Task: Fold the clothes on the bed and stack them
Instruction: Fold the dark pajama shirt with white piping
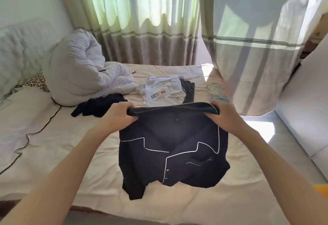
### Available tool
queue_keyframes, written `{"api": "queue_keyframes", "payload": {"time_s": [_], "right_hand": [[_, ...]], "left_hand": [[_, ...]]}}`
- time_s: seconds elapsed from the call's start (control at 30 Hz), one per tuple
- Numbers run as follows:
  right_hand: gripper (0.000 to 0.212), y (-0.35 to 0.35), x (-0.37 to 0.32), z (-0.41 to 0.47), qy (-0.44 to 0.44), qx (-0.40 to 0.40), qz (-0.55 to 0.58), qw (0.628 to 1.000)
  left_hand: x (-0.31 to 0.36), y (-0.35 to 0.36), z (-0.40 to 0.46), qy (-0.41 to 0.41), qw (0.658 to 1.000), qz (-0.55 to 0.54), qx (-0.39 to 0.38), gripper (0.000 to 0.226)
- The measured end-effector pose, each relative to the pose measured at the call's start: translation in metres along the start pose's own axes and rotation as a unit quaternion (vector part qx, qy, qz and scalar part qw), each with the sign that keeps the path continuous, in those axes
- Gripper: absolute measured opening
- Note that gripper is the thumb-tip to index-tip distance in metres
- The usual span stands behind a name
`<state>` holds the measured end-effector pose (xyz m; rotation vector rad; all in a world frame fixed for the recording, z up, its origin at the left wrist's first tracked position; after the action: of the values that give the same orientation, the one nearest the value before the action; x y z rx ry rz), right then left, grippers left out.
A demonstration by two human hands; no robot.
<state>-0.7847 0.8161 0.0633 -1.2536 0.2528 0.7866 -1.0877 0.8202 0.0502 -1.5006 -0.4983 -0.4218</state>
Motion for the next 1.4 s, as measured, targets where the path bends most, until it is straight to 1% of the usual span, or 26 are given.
{"api": "queue_keyframes", "payload": {"time_s": [0.07, 0.1, 0.13, 0.17, 0.2, 0.27, 0.33, 0.37, 0.47, 0.53, 0.57, 0.6, 0.63, 0.7, 0.73, 0.77, 0.8, 0.83, 0.9, 0.97, 1.03, 1.1, 1.17, 1.27, 1.33, 1.4], "right_hand": [[0.027, 0.002, -0.005, -0.001, -0.023, 0.019, -0.012, 0.999], [0.025, 0.004, -0.006, -0.001, -0.028, 0.024, -0.013, 0.999], [0.023, 0.007, -0.005, -0.002, -0.021, 0.022, 0.000, 1.000], [0.021, 0.011, -0.002, -0.003, -0.004, 0.012, 0.029, 0.999], [0.021, 0.015, 0.001, -0.005, 0.015, -0.002, 0.063, 0.998], [0.024, 0.020, 0.008, -0.009, 0.047, -0.033, 0.121, 0.991], [0.028, 0.024, 0.015, -0.015, 0.085, -0.064, 0.177, 0.979], [0.031, 0.025, 0.016, -0.020, 0.106, -0.078, 0.209, 0.969], [0.032, 0.026, 0.017, -0.031, 0.151, -0.084, 0.273, 0.946], [0.024, 0.023, 0.012, -0.035, 0.157, -0.081, 0.312, 0.934], [0.015, 0.022, 0.007, -0.037, 0.156, -0.093, 0.331, 0.926], [0.014, 0.022, 0.001, -0.040, 0.153, -0.117, 0.348, 0.918], [0.022, 0.023, -0.006, -0.044, 0.150, -0.148, 0.367, 0.906], [0.025, 0.026, -0.021, -0.055, 0.141, -0.198, 0.415, 0.877], [0.027, 0.027, -0.027, -0.061, 0.140, -0.208, 0.439, 0.863], [0.031, 0.025, -0.031, -0.067, 0.142, -0.209, 0.456, 0.853], [0.033, 0.023, -0.036, -0.072, 0.141, -0.207, 0.465, 0.849], [0.030, 0.020, -0.043, -0.079, 0.134, -0.204, 0.473, 0.847], [0.023, 0.011, -0.055, -0.092, 0.119, -0.213, 0.506, 0.827], [0.036, 0.001, -0.064, -0.105, 0.108, -0.232, 0.524, 0.812], [0.046, -0.011, -0.068, -0.113, 0.116, -0.225, 0.518, 0.817], [0.038, -0.021, -0.070, -0.111, 0.120, -0.184, 0.480, 0.849], [0.029, -0.030, -0.073, -0.103, 0.123, -0.121, 0.436, 0.883], [0.015, -0.042, -0.076, -0.082, 0.116, -0.016, 0.404, 0.907], [0.006, -0.049, -0.071, -0.063, 0.101, 0.047, 0.319, 0.941], [0.012, -0.049, -0.053, -0.040, 0.096, 0.106, 0.221, 0.965]], "left_hand": [[-0.001, -0.006, -0.006, -0.022, 0.993, 0.002, 0.112, 0.016], [-0.001, -0.006, -0.011, -0.032, 0.989, -0.009, 0.145, 0.018], [-0.002, -0.005, -0.014, -0.042, 0.986, -0.029, 0.158, 0.018], [-0.005, -0.003, -0.016, -0.051, 0.986, -0.055, 0.150, 0.018], [-0.008, -0.001, -0.016, -0.056, 0.987, -0.084, 0.128, 0.018], [-0.014, 0.006, -0.020, -0.055, 0.988, -0.132, 0.052, 0.020], [-0.015, 0.014, -0.029, -0.035, 0.985, -0.162, -0.037, 0.025], [-0.016, 0.017, -0.034, -0.019, 0.983, -0.170, -0.065, 0.028], [-0.019, 0.019, -0.043, 0.003, 0.976, -0.197, -0.089, 0.029], [-0.020, 0.017, -0.046, -0.006, 0.967, -0.234, -0.101, 0.024], [-0.022, 0.014, -0.046, -0.012, 0.962, -0.249, -0.109, 0.025], [-0.024, 0.011, -0.048, -0.020, 0.957, -0.262, -0.121, 0.028], [-0.027, 0.007, -0.050, -0.030, 0.952, -0.271, -0.141, 0.030], [-0.033, 0.001, -0.060, -0.048, 0.930, -0.305, -0.199, 0.024], [-0.036, -0.001, -0.066, -0.055, 0.914, -0.327, -0.232, 0.016], [-0.038, -0.004, -0.073, -0.062, 0.900, -0.344, -0.261, 0.015], [-0.039, -0.006, -0.080, -0.067, 0.887, -0.356, -0.286, 0.022], [-0.039, -0.007, -0.085, -0.072, 0.878, -0.366, -0.300, 0.027], [-0.035, -0.012, -0.090, -0.085, 0.863, -0.409, -0.286, 0.031], [-0.027, -0.023, -0.090, -0.088, 0.851, -0.456, -0.245, 0.028], [-0.015, -0.031, -0.089, -0.050, 0.860, -0.450, -0.237, 0.025], [-0.004, -0.038, -0.086, -0.017, 0.880, -0.415, -0.229, 0.022], [0.004, -0.044, -0.076, 0.000, 0.898, -0.397, -0.191, 0.020], [0.014, -0.050, -0.053, 0.004, 0.892, -0.432, -0.133, 0.044], [0.020, -0.051, -0.036, 0.007, 0.901, -0.422, -0.098, 0.046], [0.024, -0.043, -0.014, 0.005, 0.923, -0.378, -0.074, 0.042]]}}
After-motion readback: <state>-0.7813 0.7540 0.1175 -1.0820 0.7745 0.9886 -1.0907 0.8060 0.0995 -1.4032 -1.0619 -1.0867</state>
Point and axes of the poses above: each hand's wrist, its own z-axis towards the middle knuckle, its own y-axis out of the palm, x = y × z, the point moved 6 cm from there along z, towards the middle knuckle, and after that the axes turned 7 degrees about -y, right-handed, at the moved point
